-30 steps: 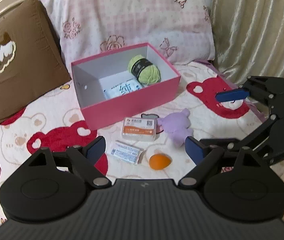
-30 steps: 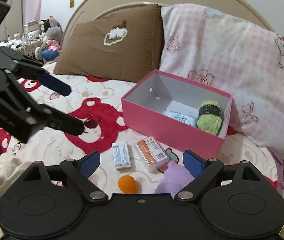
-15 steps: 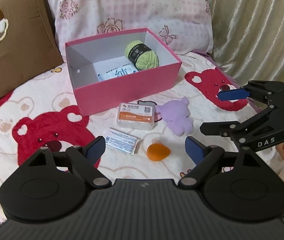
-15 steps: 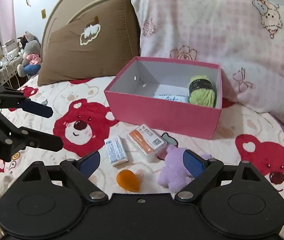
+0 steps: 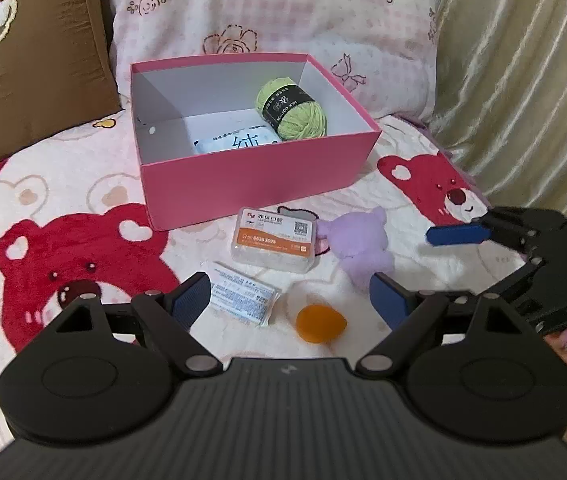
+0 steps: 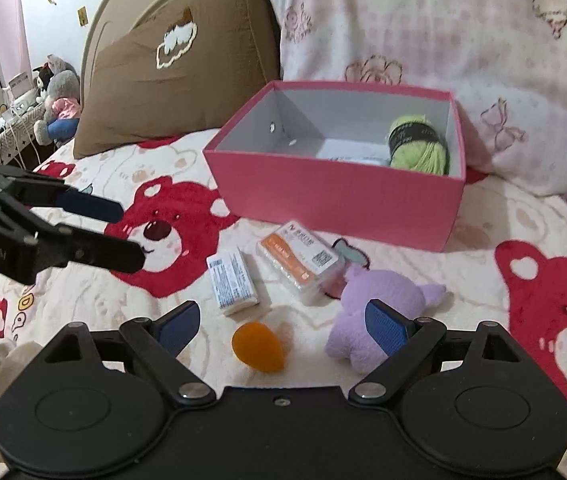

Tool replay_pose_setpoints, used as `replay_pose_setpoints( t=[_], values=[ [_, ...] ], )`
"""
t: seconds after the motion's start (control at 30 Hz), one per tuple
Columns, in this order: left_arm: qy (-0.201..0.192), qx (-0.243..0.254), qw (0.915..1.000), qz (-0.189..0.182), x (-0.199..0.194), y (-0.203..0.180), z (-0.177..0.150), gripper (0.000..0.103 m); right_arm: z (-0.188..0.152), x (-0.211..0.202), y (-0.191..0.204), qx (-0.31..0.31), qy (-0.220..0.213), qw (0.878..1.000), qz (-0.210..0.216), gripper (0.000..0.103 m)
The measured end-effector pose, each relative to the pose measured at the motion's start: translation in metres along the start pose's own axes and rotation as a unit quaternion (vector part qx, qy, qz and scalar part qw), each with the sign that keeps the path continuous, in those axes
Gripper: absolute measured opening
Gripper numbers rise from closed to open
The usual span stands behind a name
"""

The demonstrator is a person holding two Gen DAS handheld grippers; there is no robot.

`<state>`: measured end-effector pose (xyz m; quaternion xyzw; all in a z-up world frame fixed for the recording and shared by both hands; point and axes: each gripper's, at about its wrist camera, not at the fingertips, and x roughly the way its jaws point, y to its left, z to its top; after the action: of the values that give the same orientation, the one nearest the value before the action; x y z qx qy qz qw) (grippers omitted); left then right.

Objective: Organize objects
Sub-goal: 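Move the left tool toward the orange-white dental-floss box, then close the left tool on the dental-floss box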

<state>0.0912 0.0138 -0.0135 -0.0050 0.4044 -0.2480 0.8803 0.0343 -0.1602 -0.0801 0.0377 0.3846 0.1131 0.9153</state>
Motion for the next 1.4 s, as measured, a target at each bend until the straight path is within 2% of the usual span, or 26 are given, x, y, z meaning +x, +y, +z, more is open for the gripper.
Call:
replay_pose_setpoints(
  t=[0.2,0.4,0.53,0.73,0.9,1.17,1.3,1.4],
  values=[
    [-0.017,-0.017,0.9996,-0.015,0.017,0.007,-0.001,0.087,0.001,0.021,0.006,-0.015,0.011,1.0,0.0,0.092],
    [-0.024,-0.002,0.9997,-0.008,0.036,0.01,-0.003,0.087,0.003,0.036,0.003,0.002,0.013,0.999,0.044,0.092],
    [-0.024,0.002,0.9997,-0.004,0.048,0.014,0.0,0.086,0.012,0.058,-0.002,0.013,0.02,0.999,0.036,0.092],
    [-0.037,-0.041,0.9985,-0.003,0.06,0.028,0.014,0.087,0.016,0.082,-0.007,0.026,0.022,0.998,0.045,0.092],
    [-0.037,-0.027,0.9989,0.014,0.075,0.026,0.016,0.086,0.01,0.088,-0.014,0.034,0.022,0.998,0.039,0.092],
    [-0.043,0.009,0.9988,0.023,0.107,0.021,0.012,0.082,0.013,0.099,-0.029,0.067,0.017,0.996,0.051,0.092],
    [-0.036,-0.012,0.9991,0.018,0.124,0.029,0.014,0.082,0.013,0.101,-0.033,0.073,0.018,0.996,0.043,0.092],
    [-0.016,-0.012,0.9995,0.026,0.138,0.032,0.015,0.071,0.009,0.105,-0.032,0.064,0.023,0.997,0.042,0.092]
  ],
)
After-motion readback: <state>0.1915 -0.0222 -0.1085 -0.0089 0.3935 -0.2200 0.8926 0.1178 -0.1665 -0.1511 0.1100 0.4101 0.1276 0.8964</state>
